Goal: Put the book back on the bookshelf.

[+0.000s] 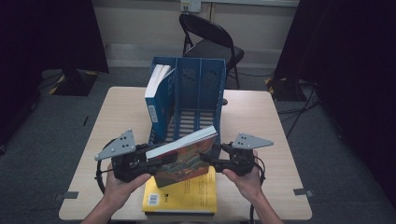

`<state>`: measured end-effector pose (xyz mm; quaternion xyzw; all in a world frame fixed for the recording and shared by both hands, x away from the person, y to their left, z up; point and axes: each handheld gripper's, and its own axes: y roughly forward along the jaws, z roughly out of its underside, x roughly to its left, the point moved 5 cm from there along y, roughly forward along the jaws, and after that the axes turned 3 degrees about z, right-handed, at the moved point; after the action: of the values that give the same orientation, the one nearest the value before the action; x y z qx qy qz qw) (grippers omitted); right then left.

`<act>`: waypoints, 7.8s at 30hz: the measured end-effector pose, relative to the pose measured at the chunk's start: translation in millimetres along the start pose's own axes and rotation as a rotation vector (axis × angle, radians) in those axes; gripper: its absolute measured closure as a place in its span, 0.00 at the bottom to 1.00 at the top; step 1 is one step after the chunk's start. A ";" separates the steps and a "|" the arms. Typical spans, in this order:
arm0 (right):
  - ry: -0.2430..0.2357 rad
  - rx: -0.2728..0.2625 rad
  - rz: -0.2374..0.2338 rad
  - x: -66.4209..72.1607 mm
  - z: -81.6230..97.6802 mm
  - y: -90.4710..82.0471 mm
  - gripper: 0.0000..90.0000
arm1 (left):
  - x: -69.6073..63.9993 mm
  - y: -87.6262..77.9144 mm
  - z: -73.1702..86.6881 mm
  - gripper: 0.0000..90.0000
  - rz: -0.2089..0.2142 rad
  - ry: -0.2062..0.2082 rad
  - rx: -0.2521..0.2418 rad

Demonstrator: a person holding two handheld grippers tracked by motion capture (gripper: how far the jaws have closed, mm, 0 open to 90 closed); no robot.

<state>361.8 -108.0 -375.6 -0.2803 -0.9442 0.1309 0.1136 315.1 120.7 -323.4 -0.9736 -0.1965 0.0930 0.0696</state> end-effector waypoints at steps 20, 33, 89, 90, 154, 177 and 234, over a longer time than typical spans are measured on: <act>0.018 0.003 0.006 -7.1 -1.4 13.4 0.51 | 17.3 20.5 24.9 0.72 -0.102 -0.061 0.057; 0.015 0.016 0.012 -7.8 -2.0 15.8 0.53 | 13.1 20.3 30.5 0.68 -0.140 0.037 0.078; 0.125 0.268 0.169 -42.9 98.9 -24.2 0.38 | 39.0 -8.5 30.8 0.83 -0.248 -0.082 0.082; 0.125 0.265 0.168 -43.1 98.2 -24.3 0.38 | 38.7 -9.0 30.6 0.83 -0.250 -0.086 0.082; 0.151 0.323 0.164 -50.0 110.1 -17.0 0.34 | 87.1 9.9 -36.7 0.83 -0.438 -0.175 -0.019; 0.154 0.347 0.152 -51.3 114.6 -15.2 0.34 | 119.3 54.7 -48.8 0.83 -0.563 -0.158 0.008; 0.133 0.353 0.151 -53.6 118.2 -20.2 0.34 | 166.2 132.0 -11.9 0.83 -0.689 -0.171 0.020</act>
<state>361.5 -176.0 -488.0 -0.3340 -0.8733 0.2836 0.2129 516.9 64.8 -360.1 -0.8381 -0.5175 0.1471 0.0899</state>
